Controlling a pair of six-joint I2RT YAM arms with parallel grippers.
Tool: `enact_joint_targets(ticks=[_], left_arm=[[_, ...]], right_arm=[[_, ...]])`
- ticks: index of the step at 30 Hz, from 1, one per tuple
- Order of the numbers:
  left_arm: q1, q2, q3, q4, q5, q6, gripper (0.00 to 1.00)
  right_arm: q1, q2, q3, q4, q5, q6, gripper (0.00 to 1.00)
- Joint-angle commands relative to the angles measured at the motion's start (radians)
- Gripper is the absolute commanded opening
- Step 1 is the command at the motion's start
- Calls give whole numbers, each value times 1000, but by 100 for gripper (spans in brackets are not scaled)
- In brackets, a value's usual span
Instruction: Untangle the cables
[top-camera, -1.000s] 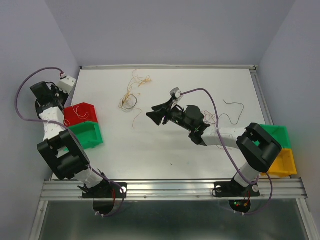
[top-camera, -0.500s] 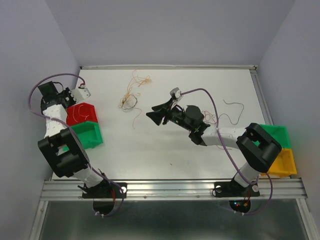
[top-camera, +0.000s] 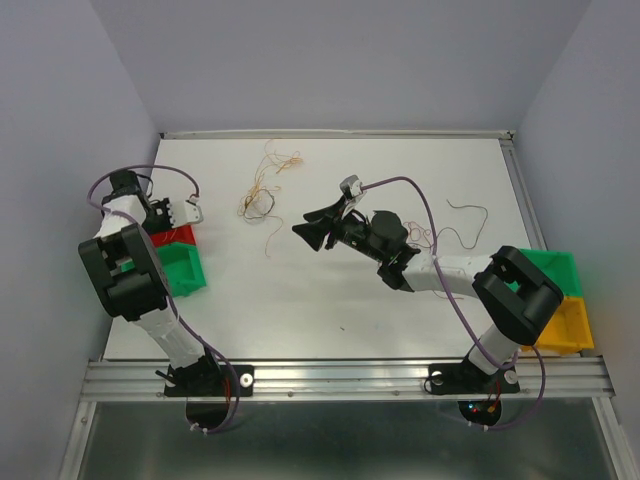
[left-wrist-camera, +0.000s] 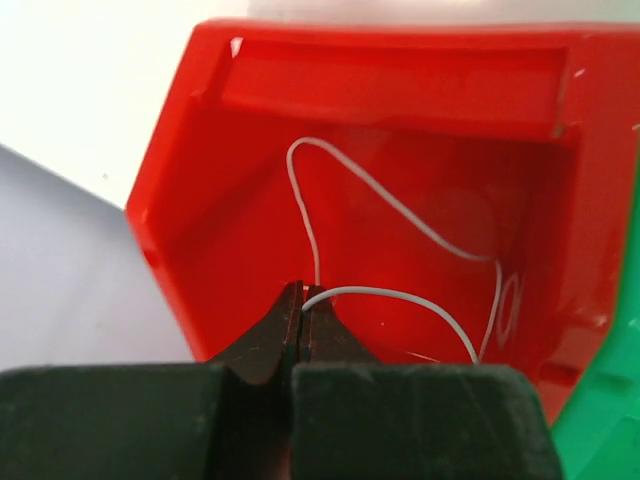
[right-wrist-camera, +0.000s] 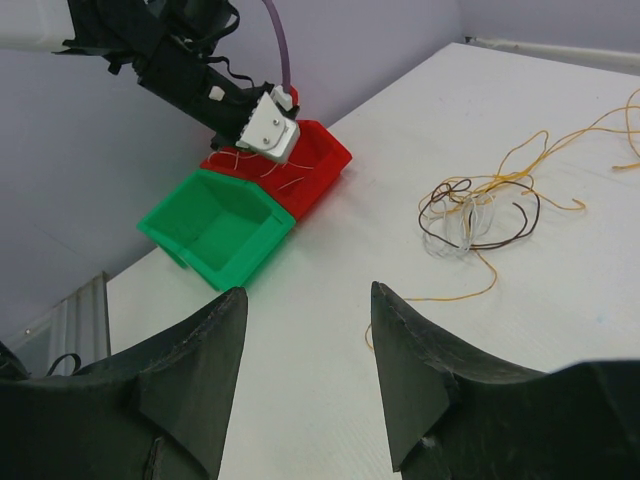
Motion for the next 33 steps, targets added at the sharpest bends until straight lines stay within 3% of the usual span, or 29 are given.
enact_joint_targets(ticks=[1, 8, 9, 12, 18, 21, 22, 23, 30, 33], left_arm=[[-25, 7, 28, -79, -52, 81, 0], [-49, 68, 70, -91, -89, 78, 2], [-49, 65, 74, -93, -82, 70, 6], [-49, 47, 82, -133, -51, 70, 47], [-48, -68, 2, -38, -32, 64, 50], [-49, -114, 5, -64, -31, 50, 74], [-49, -123, 11, -82, -29, 55, 93], [-49, -140, 18, -100, -23, 53, 99], [-49, -254, 28, -110, 21, 18, 99], [-51, -304, 36, -66, 49, -69, 99]], right_arm=[[-1, 1, 20, 65, -8, -6, 58], [-1, 0, 17, 65, -8, -8, 58], [-1, -2, 17, 65, -6, -6, 58], [-1, -3, 16, 65, -8, -9, 58], [-2, -6, 11, 65, -9, -11, 58], [-2, -10, 8, 65, -8, -9, 58], [-2, -10, 9, 65, -8, -11, 58], [-1, -11, 8, 65, -8, -9, 58], [-1, -3, 13, 67, -5, -12, 58], [-1, -2, 11, 65, 1, -14, 58]])
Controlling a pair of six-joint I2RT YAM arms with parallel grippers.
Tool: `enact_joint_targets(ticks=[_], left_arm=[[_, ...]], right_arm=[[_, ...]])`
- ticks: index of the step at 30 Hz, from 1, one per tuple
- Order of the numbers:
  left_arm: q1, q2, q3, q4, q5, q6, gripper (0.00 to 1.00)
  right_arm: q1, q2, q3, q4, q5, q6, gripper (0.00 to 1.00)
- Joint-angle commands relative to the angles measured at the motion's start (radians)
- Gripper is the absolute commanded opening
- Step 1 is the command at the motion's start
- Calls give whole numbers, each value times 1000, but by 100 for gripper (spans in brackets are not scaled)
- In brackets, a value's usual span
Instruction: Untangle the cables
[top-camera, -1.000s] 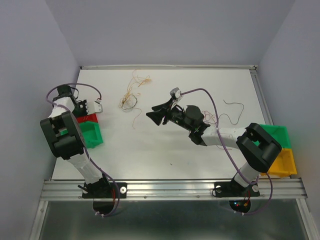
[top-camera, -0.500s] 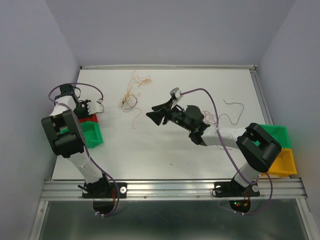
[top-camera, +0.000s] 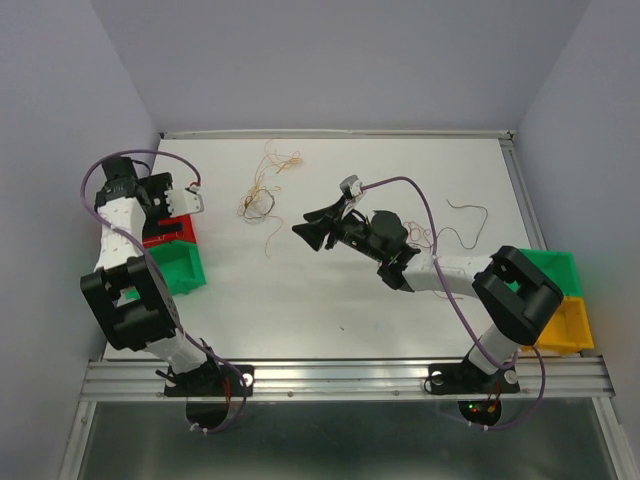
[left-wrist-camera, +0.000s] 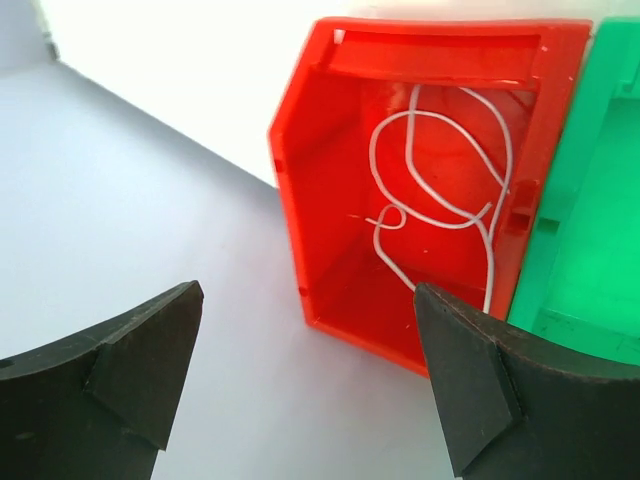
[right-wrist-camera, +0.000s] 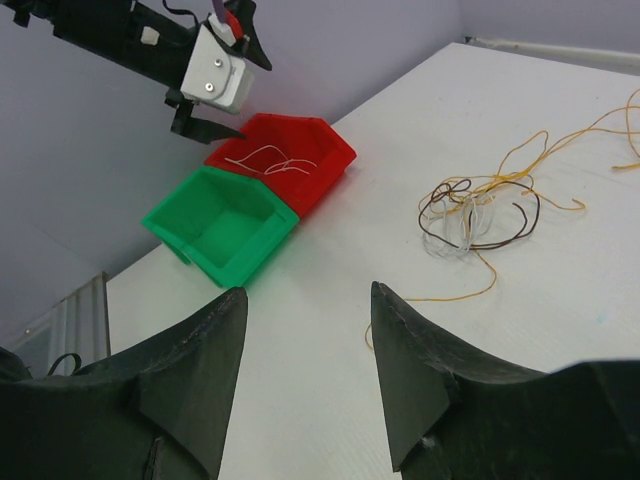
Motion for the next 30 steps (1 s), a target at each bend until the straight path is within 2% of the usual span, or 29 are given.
enact_joint_targets(ticks=[1, 2, 5, 8, 11, 14, 15, 17, 19, 20, 21, 22, 23, 25, 26, 28, 29, 30], left_arm=[[-2, -107, 33, 34, 63, -117, 99], [-2, -119, 37, 106, 66, -223, 99], [-5, -125, 54, 253, 24, -396, 99], [-3, -118, 68, 343, 16, -460, 99], [0, -130, 42, 526, 33, -683, 99], [-3, -157, -9, 658, 33, -755, 99], [-3, -167, -36, 770, 28, -786, 99], [-5, -167, -55, 761, 98, -806, 99], [-9, -156, -14, 676, 180, -802, 99], [-17, -147, 6, 629, 265, -802, 99], [-29, -130, 34, 609, 275, -904, 99], [-70, -119, 54, 586, 280, -935, 99], [-100, -99, 75, 481, 302, -890, 96], [-181, -96, 68, 435, 280, -844, 91], [-268, -108, 41, 434, 223, -810, 89], [-360, -119, -47, 453, 166, -722, 89], [-441, -119, -68, 461, 122, -702, 89], [-469, -104, -85, 476, 105, -690, 88]], right_arm=[[-1, 0, 11, 65, 1, -14, 58], [-1, 0, 11, 65, 1, -14, 58], [-1, -5, 8, 65, 6, -17, 58], [-2, -11, 0, 65, 9, -18, 58], [-2, -20, -6, 65, 15, -20, 58], [-1, -23, -15, 65, 27, -26, 58], [-2, -23, -15, 65, 37, -27, 58], [-1, -20, -17, 65, 44, -29, 58], [-1, -17, -15, 64, 57, -27, 58], [-1, -16, -14, 62, 63, -29, 58], [-1, -17, -17, 64, 79, -29, 58], [-1, -17, -17, 62, 87, -29, 58], [-1, -20, -20, 64, 101, -29, 58], [-1, -26, -32, 62, 112, -33, 58], [-2, -37, -36, 62, 118, -35, 58], [-1, -57, -56, 60, 139, -43, 58], [-2, -65, -63, 60, 152, -46, 58], [-2, -74, -72, 60, 170, -50, 58]])
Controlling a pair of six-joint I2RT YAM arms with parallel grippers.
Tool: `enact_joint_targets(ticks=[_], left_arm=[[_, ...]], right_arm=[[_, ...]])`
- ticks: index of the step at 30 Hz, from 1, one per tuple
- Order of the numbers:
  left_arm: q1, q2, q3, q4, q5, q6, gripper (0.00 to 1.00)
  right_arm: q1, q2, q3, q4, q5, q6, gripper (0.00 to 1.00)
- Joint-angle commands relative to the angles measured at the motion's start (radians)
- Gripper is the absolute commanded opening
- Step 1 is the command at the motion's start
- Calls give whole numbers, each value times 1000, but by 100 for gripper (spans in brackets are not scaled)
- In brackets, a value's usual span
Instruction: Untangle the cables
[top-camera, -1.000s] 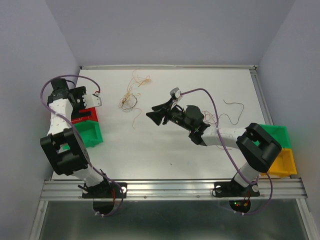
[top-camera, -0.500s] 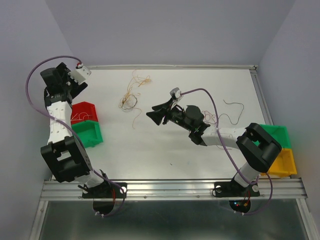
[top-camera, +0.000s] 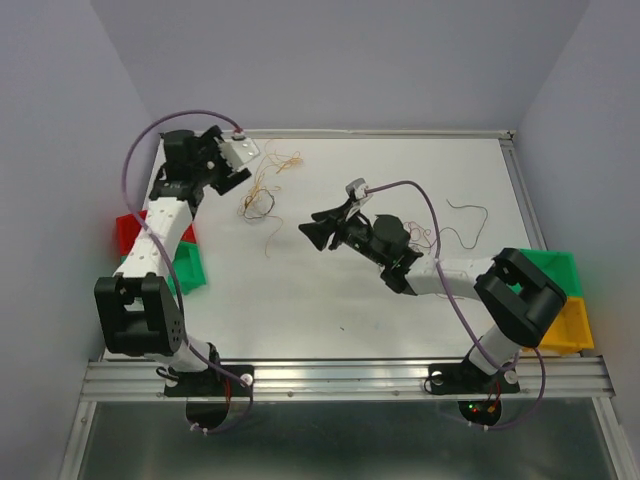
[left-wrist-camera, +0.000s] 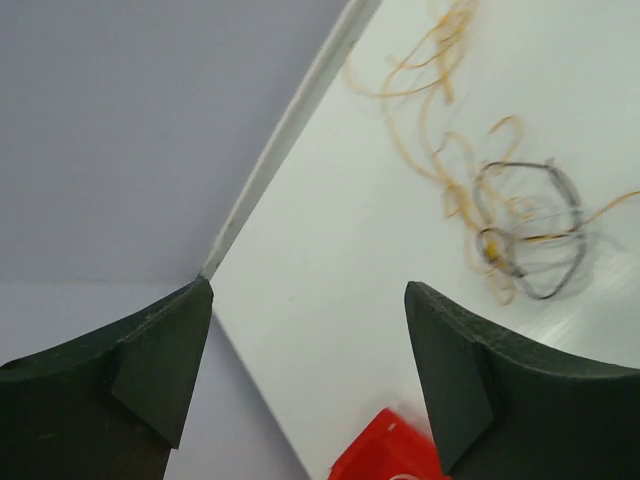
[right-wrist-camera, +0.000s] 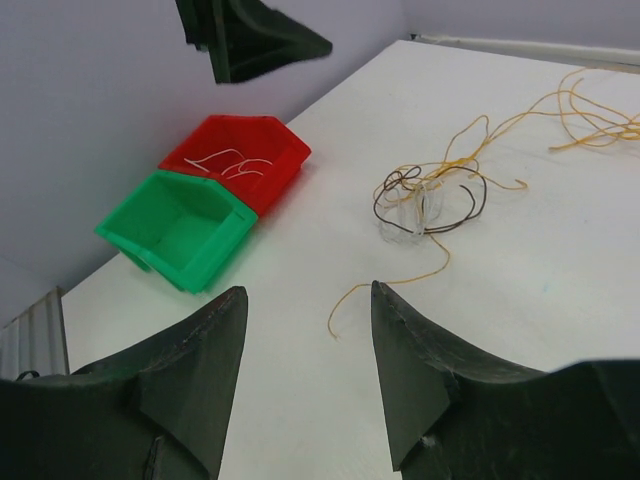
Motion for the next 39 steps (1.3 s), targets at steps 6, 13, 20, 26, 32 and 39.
enact_joint_targets(ticks=[6, 13, 20, 26, 32, 39], left_arm=[[-270, 261, 137, -174, -147, -17, 72], [-287, 478, 286, -314, -173, 81, 66], [-287, 527, 324, -351, -172, 113, 54], [-287, 526, 318, -366, -190, 104, 53], [-287, 555, 312, -302, -231, 40, 22], [-301, 494, 300, -299, -144, 21, 0]], right_arm=[[-2, -140, -98, 40, 197, -51, 58], [-5, -220, -160, 25, 263, -74, 58], [-5, -263, -194, 23, 279, -82, 58], [-7, -266, -194, 22, 276, -82, 58], [-5, -247, -181, 20, 263, -78, 58], [-5, -215, -160, 20, 259, -77, 58]])
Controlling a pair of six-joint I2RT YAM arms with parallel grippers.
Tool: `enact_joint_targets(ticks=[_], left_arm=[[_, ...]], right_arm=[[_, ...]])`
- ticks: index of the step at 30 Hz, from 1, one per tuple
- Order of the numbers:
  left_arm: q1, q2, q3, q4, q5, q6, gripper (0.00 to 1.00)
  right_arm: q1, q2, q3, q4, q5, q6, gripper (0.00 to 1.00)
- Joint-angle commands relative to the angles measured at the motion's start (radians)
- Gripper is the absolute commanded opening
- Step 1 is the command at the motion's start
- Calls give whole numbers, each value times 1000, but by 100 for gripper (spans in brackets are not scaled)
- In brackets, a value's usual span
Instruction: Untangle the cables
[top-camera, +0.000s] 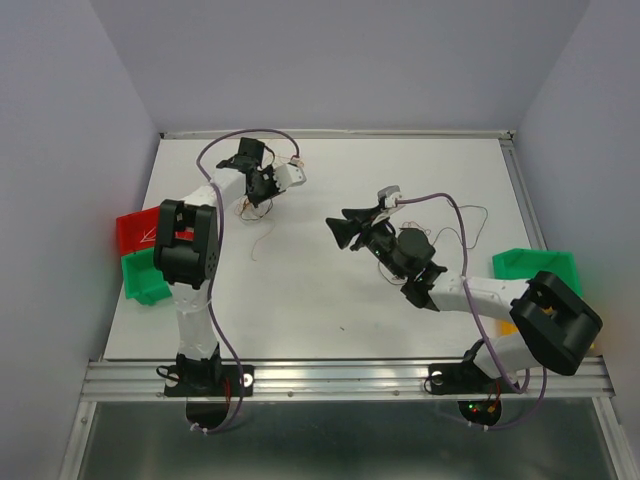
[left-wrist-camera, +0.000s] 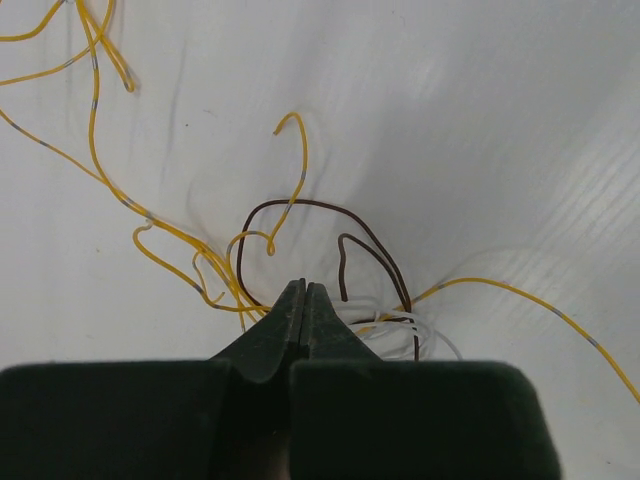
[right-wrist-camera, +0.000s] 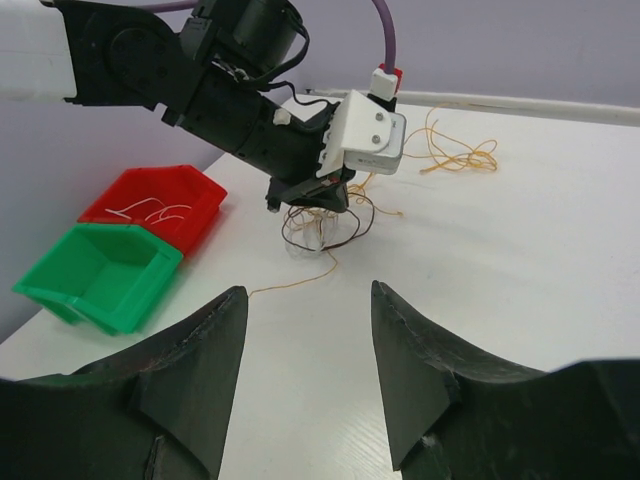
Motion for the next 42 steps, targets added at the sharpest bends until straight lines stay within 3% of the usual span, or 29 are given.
enact_joint_targets(ticks=[1, 5, 6, 7, 8, 11, 16, 21, 26, 30, 32, 34, 35, 36, 42], left_arm=[[-12, -79, 16, 10, 62, -29, 0], [-15, -161, -3, 28, 81, -84, 0], [-15, -197, -18, 53, 75, -104, 4], [-15, -211, -21, 64, 66, -121, 14], [-16, -220, -17, 71, 55, -168, 31], [-16, -221, 6, 94, 3, -224, 46], [-21, -108, 123, 82, -82, -301, 49], [-32, 22, 218, 62, -114, -318, 60], [-36, 116, 309, 58, -157, -339, 61], [-38, 205, 370, 65, -221, -344, 60], [-38, 234, 405, 73, -229, -330, 54], [-38, 268, 434, 76, -228, -305, 34], [-39, 274, 442, 70, -229, -301, 6], [-39, 273, 448, 59, -228, -299, 0], [-38, 69, 375, 47, -79, -328, 0]], right_arm=[[-4, 18, 22, 28, 7, -10, 58], [-4, 24, 22, 27, 5, -8, 58], [-4, 20, 20, 27, 5, -8, 58], [-4, 17, 19, 27, 7, -8, 58], [-4, 15, 16, 28, 8, -8, 58], [-5, 9, 13, 27, 11, -10, 58], [-4, 1, 6, 27, 14, -13, 58], [-4, -8, 0, 27, 22, -13, 58], [-4, -12, -4, 27, 22, -16, 58], [-4, -11, -1, 27, 24, -16, 58], [-5, -11, -1, 27, 19, -16, 58], [-4, -11, -3, 27, 19, -14, 58], [-5, -9, -3, 27, 17, -14, 58], [-5, -9, -3, 27, 17, -16, 58], [-4, -14, -9, 25, 43, -28, 58]])
